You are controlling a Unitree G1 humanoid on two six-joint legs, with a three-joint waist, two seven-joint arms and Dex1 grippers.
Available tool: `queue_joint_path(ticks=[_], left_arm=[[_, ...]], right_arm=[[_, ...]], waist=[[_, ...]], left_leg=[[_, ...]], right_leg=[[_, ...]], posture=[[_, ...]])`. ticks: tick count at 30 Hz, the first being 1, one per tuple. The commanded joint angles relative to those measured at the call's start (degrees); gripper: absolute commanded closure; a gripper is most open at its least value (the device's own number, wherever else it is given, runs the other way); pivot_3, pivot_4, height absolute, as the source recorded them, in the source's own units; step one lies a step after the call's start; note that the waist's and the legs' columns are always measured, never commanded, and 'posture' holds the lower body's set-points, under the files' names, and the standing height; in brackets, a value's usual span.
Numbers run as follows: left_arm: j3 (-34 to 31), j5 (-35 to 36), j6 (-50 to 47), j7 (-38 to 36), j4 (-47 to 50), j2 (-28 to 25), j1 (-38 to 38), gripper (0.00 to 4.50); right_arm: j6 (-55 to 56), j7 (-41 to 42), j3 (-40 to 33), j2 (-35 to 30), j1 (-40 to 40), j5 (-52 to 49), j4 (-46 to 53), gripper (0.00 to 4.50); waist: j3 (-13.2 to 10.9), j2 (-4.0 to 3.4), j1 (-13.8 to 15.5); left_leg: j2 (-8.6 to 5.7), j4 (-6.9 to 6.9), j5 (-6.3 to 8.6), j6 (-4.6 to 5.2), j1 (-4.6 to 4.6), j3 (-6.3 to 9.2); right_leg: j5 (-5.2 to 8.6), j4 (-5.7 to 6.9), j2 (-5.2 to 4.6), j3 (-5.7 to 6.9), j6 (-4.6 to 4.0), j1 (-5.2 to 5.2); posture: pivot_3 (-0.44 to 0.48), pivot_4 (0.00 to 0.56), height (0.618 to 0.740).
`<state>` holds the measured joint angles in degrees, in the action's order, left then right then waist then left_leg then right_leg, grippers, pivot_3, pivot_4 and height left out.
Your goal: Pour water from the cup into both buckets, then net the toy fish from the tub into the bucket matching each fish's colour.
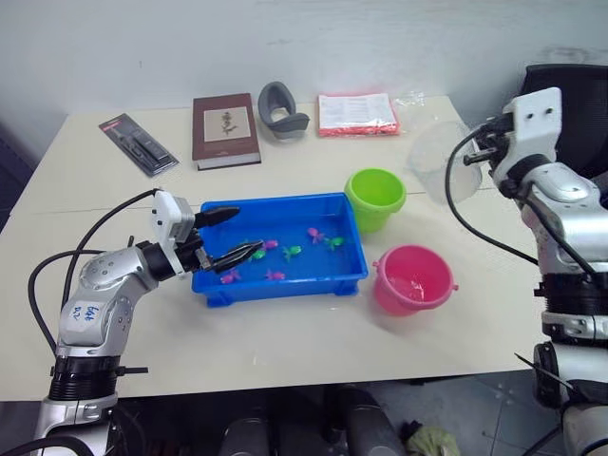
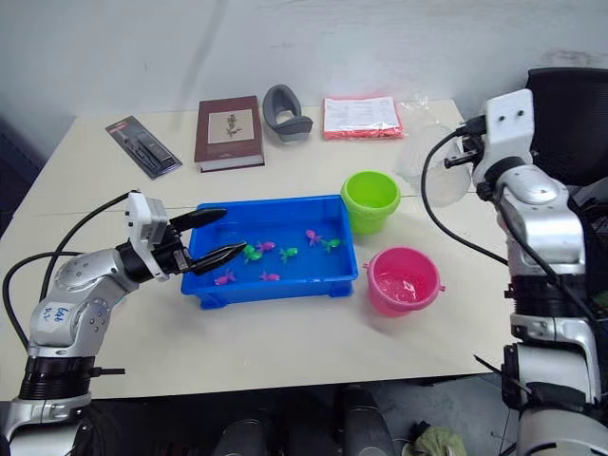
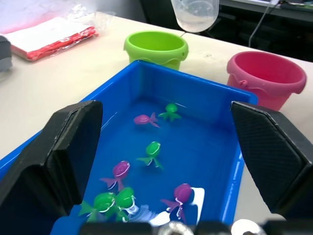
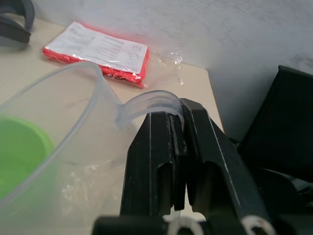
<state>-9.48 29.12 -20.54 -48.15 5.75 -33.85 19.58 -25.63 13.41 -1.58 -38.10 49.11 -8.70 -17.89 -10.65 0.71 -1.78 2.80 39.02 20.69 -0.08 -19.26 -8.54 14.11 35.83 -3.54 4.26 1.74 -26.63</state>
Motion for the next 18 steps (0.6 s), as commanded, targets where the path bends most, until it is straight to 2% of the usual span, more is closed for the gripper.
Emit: queue_joint_path(ticks=[1,8,18], left_arm=[[-1.9,0.4,0.6,0.8,1.5,-0.5,0.2,0.00],[-3.2,1.8,0.0,1.3,4.2,-0.5,-1.4,0.00],[-4.2,2.2,-0.1,2.5,5.8,-0.4,-2.5,0.00]], right_arm=[[7.9,-0.2,3.0,0.8,4.2,6.4,-4.8,4.44],[22.9,-0.8,8.0,1.4,7.6,15.8,-13.2,4.44],[33.2,-2.6,10.1,2.2,8.9,23.6,-18.9,4.44]], waist=[[0.0,0.00,-0.1],[0.0,0.00,-0.1],[0.0,0.00,-0.3]], left_leg=[[0.00,0.00,0.00,0.00,0.01,-0.01],[0.01,-0.01,0.00,-0.02,0.01,-0.02],[0.03,-0.01,0.00,-0.04,0.02,-0.02]], right_leg=[[0.00,0.00,0.00,0.00,0.00,0.00],[0.00,0.00,-0.01,0.01,0.00,-0.01],[0.00,0.01,-0.01,0.01,0.00,-0.01]], posture=[[0.000,0.150,0.740],[0.000,0.150,0.740],[0.000,0.150,0.740]])
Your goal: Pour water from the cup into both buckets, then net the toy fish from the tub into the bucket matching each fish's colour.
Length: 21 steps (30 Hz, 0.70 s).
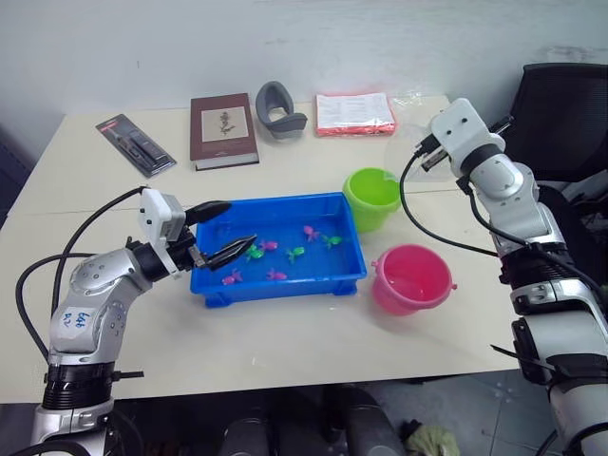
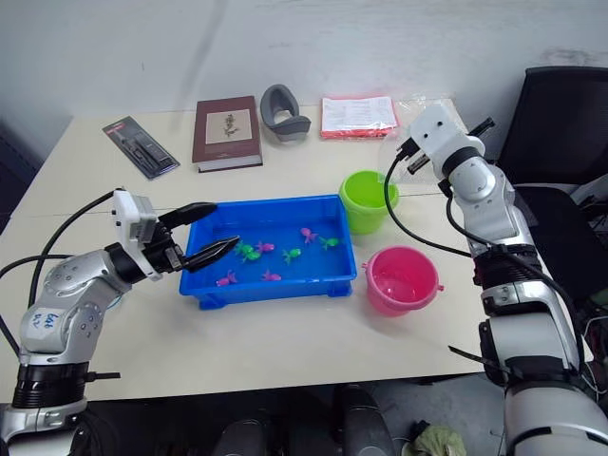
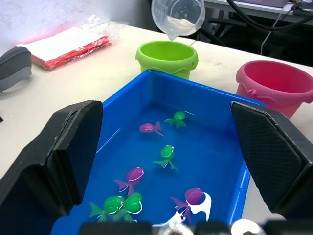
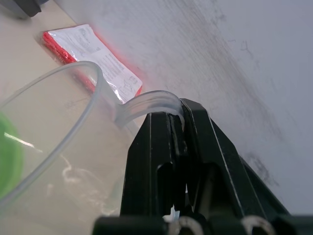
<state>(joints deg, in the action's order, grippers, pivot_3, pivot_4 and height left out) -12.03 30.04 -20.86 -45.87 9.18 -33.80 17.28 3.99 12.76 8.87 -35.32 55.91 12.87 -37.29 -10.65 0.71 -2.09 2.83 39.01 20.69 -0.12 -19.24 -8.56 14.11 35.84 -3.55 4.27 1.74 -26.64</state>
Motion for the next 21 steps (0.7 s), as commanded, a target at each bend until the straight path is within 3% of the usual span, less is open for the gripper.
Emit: queue_joint_path(ticks=[1,21], left_arm=[[-1.7,1.1,0.4,0.1,2.2,-0.6,-0.2,0.00],[-1.4,0.3,1.7,0.1,1.8,-0.2,-0.5,0.00]], right_arm=[[6.2,-2.8,0.3,-1.0,2.0,3.6,0.3,4.44],[24.5,-16.5,4.2,-2.6,0.6,18.0,-6.1,4.44]], waist=[[0.0,0.00,0.0],[0.0,0.00,-1.2]], left_leg=[[0.00,0.00,0.00,0.00,0.00,0.00],[0.01,-0.01,0.00,-0.04,0.01,0.00]], right_leg=[[0.00,0.00,0.00,0.00,0.00,0.00],[0.00,0.00,0.01,-0.02,-0.01,0.00]], posture=[[0.000,0.150,0.740],[0.000,0.150,0.740]])
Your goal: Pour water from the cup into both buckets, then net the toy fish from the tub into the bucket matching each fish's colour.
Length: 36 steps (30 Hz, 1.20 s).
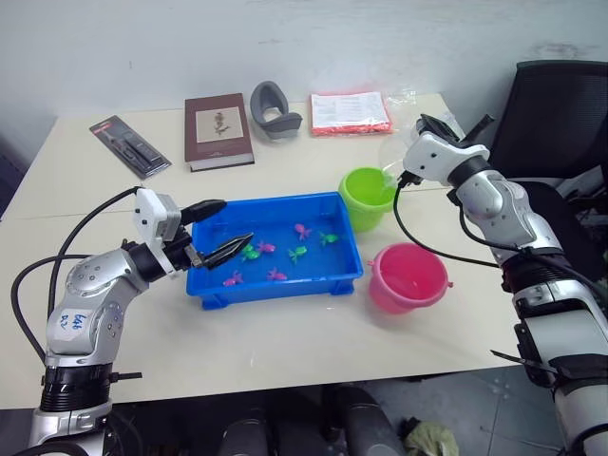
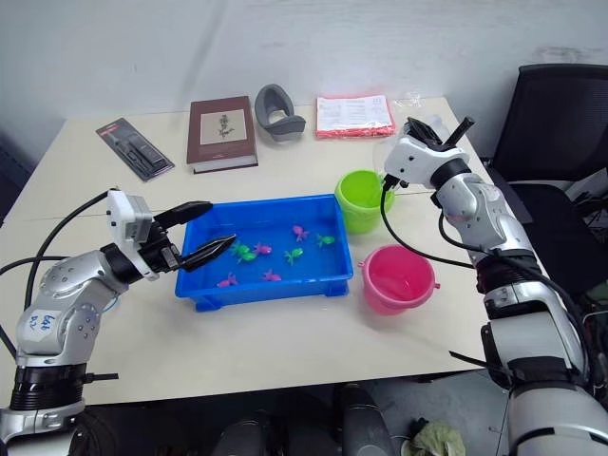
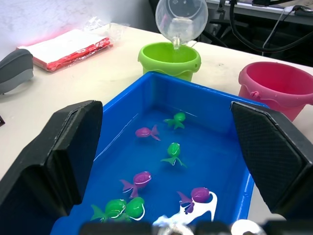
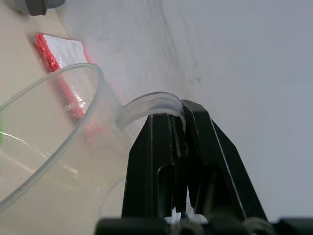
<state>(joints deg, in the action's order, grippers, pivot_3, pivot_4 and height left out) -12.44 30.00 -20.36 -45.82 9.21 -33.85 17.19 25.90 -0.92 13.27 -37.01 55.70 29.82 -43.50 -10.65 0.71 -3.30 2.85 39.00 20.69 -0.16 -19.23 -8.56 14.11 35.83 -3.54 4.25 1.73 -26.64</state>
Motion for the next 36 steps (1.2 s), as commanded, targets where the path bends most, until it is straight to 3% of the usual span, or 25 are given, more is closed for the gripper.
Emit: queue_joint_path(ticks=[1,13,17,22,25,29,33,36], left_arm=[[-1.0,0.3,1.3,0.0,1.7,-0.2,-0.4,0.00],[-0.9,0.2,2.1,0.0,1.7,-0.2,-0.6,0.00],[-1.2,0.3,2.4,-0.3,1.6,-0.5,-0.6,0.00],[-1.6,0.4,2.7,-0.8,1.6,-1.1,-0.7,0.00],[-1.6,2.2,0.7,-3.1,2.0,-2.8,-0.9,0.00],[-1.4,3.4,0.0,-6.6,3.7,-5.5,-1.7,0.00],[-0.6,3.9,-0.1,-8.7,7.1,-7.2,-1.1,0.00],[0.8,3.8,-0.9,-9.8,8.5,-8.2,0.2,0.00]], right_arm=[[3.2,-3.8,-0.1,-0.8,0.7,1.6,-0.2,4.44],[9.5,-9.2,0.7,0.1,1.0,3.8,-2.1,4.44],[6.8,-1.9,-3.0,2.8,0.9,-4.8,-3.1,4.44],[-2.8,6.3,-12.8,6.1,0.1,-20.1,0.6,4.44],[-15.3,12.3,-21.9,8.1,-0.7,-34.6,7.0,4.44],[-33.0,17.0,-29.3,6.9,-3.5,-46.5,17.5,4.44],[-42.3,18.9,-33.8,4.5,-8.8,-51.5,23.3,4.44],[-42.5,17.5,-37.0,4.4,-13.8,-52.1,22.4,4.44]], waist=[[0.0,0.00,0.0],[0.0,0.00,0.0],[0.0,0.00,-0.1],[0.0,0.00,0.1],[0.0,0.00,0.3],[0.0,0.00,0.3],[0.0,0.00,0.4],[0.0,0.02,0.6]], left_leg=[[0.00,0.00,0.00,-0.01,0.01,0.00],[0.00,0.00,-0.01,-0.02,0.01,-0.01],[0.01,0.00,-0.01,-0.02,0.02,-0.02],[0.01,0.02,-0.02,0.00,0.02,-0.02],[0.02,0.02,-0.02,0.02,-0.01,0.01],[0.04,0.01,-0.01,0.03,-0.02,0.06],[0.04,0.00,0.00,0.04,-0.02,0.07],[0.01,-0.01,0.01,0.05,-0.01,0.07]], right_leg=[[0.00,0.00,0.00,0.00,0.00,0.00],[0.00,0.00,0.00,-0.02,0.00,0.00],[0.00,0.01,0.01,-0.03,0.00,0.00],[0.00,0.04,0.01,-0.02,0.00,0.01],[0.00,0.04,0.00,-0.01,0.00,0.01],[0.00,0.08,0.00,0.00,0.00,0.02],[0.00,0.01,-0.01,0.00,0.00,0.01],[0.00,-0.01,-0.01,0.00,0.00,0.04]], posture=[[0.000,0.150,0.740],[0.000,0.150,0.740],[0.000,0.150,0.740],[0.000,0.150,0.740],[0.000,0.150,0.740],[0.000,0.150,0.740],[0.000,0.150,0.740],[0.000,0.150,0.740]])
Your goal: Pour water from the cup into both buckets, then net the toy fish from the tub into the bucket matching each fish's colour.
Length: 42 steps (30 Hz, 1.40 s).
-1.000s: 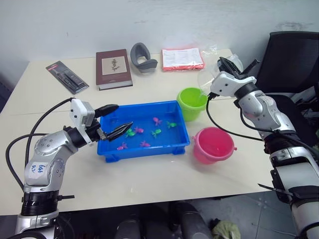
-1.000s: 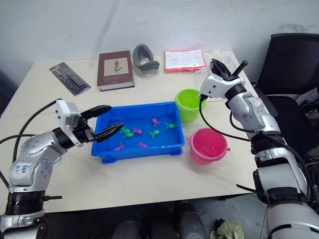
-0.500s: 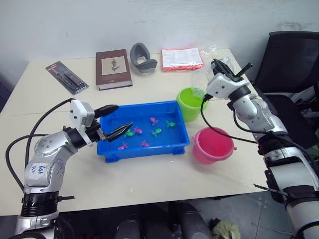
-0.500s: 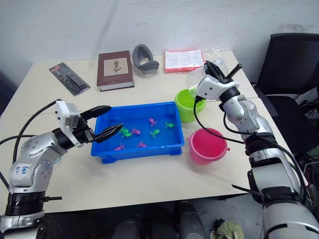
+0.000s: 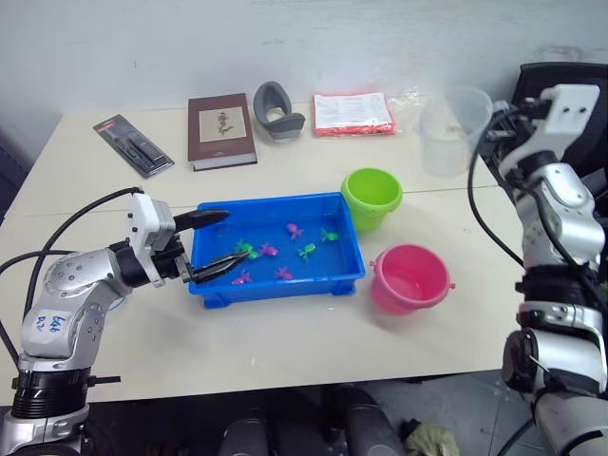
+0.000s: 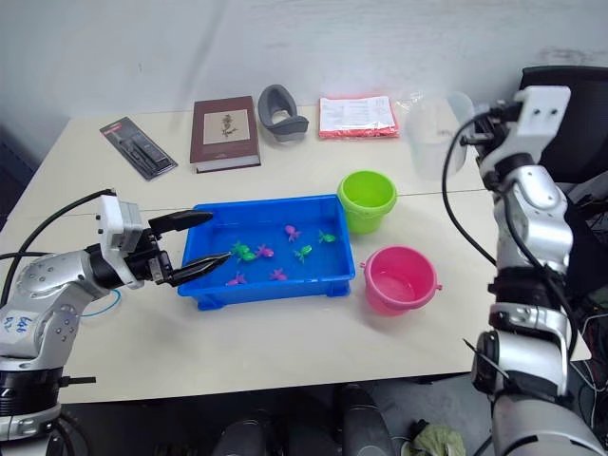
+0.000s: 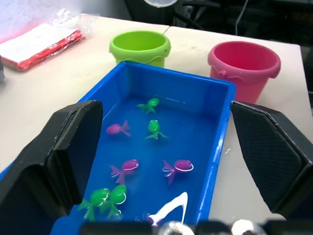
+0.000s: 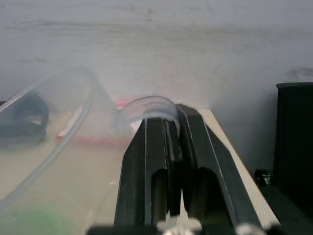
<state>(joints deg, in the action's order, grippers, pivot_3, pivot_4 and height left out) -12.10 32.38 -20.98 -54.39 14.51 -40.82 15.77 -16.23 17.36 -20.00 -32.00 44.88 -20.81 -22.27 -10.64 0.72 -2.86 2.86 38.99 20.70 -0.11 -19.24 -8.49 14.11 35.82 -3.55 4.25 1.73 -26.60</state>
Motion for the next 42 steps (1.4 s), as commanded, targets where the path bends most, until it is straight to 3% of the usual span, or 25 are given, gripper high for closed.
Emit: queue_joint_path(ticks=[1,10,17,20,27,31,35,39,42], left_arm=[[1.1,1.6,-1.0,-1.7,3.8,-1.5,1.9,0.00],[2.3,2.8,-5.3,-1.1,7.4,-1.9,0.9,0.00],[1.5,3.5,-6.8,1.9,7.2,-0.4,0.7,0.00],[0.9,3.5,-7.4,1.0,5.6,-1.5,0.1,0.00],[-4.1,3.2,-8.1,2.4,1.8,-4.0,-1.3,0.00],[-10.9,2.6,-8.1,3.2,3.9,-5.2,-9.2,0.00],[-19.8,1.5,-5.9,4.2,6.3,-3.9,-20.8,0.00],[-30.3,3.4,-2.8,10.2,8.5,4.0,-29.8,0.00],[-39.1,3.8,0.9,14.2,6.6,11.2,-36.4,0.00]], right_arm=[[1.0,-1.2,-4.2,0.3,-4.6,-1.4,0.4,4.44],[8.2,-1.5,-5.6,8.7,-13.1,-2.0,-3.2,4.44],[14.4,0.3,-4.9,9.2,-12.9,-0.1,-9.6,4.44],[14.1,1.8,-4.9,8.7,-14.4,-0.7,-9.7,3.42],[8.2,4.7,-5.1,3.3,-23.9,-1.0,1.0,0.07],[2.0,9.6,-7.4,-2.2,-31.8,-4.1,10.8,0.07],[6.3,23.5,-9.4,-9.1,-36.3,-8.1,16.8,0.07],[20.9,41.9,-3.1,-13.3,-40.1,-6.3,25.0,0.07],[18.4,45.7,-0.3,-10.9,-40.0,-14.2,34.7,0.07]], waist=[[0.0,0.01,0.2],[0.0,0.01,-0.5],[0.0,0.01,-0.3],[0.0,0.01,-0.3],[0.0,0.01,-0.1],[0.0,0.01,-0.4],[0.0,0.02,-0.5],[0.0,0.14,-0.2],[0.0,0.64,-0.2]], left_leg=[[-0.01,0.00,0.00,0.00,0.00,0.00],[0.00,-0.10,-0.08,-0.14,0.06,-0.11],[-0.05,-0.07,-0.10,-0.09,0.08,-0.09],[-0.05,-0.05,-0.09,-0.08,0.08,-0.09],[-0.05,-0.06,-0.08,-0.07,0.07,-0.06],[-0.02,-0.11,-0.04,-0.10,0.08,-0.09],[-0.01,-0.45,-0.05,-0.13,0.11,-0.17],[-0.03,-0.76,-0.03,-0.10,0.20,-0.22],[0.07,-0.91,-0.02,-0.21,0.29,-0.14]], right_leg=[[0.00,-0.01,0.00,0.01,0.00,0.01],[0.00,0.07,0.12,-0.14,0.00,-0.02],[0.00,0.08,0.06,-0.16,0.00,-0.01],[0.00,0.08,0.06,-0.16,0.00,-0.01],[0.00,0.05,0.04,-0.14,0.00,-0.01],[0.00,0.03,0.07,-0.18,0.01,-0.01],[0.02,-0.09,0.12,-0.22,-0.01,0.00],[0.02,-0.30,0.15,-0.21,0.00,0.14],[0.03,-0.31,0.26,-0.17,0.00,0.20]], posture=[[0.000,0.150,0.740],[0.000,0.150,0.740],[0.000,0.150,0.740],[0.000,0.150,0.740],[0.000,0.150,0.740],[0.000,0.150,0.740],[0.000,0.150,0.740],[0.000,0.150,0.740],[0.000,0.150,0.740]])
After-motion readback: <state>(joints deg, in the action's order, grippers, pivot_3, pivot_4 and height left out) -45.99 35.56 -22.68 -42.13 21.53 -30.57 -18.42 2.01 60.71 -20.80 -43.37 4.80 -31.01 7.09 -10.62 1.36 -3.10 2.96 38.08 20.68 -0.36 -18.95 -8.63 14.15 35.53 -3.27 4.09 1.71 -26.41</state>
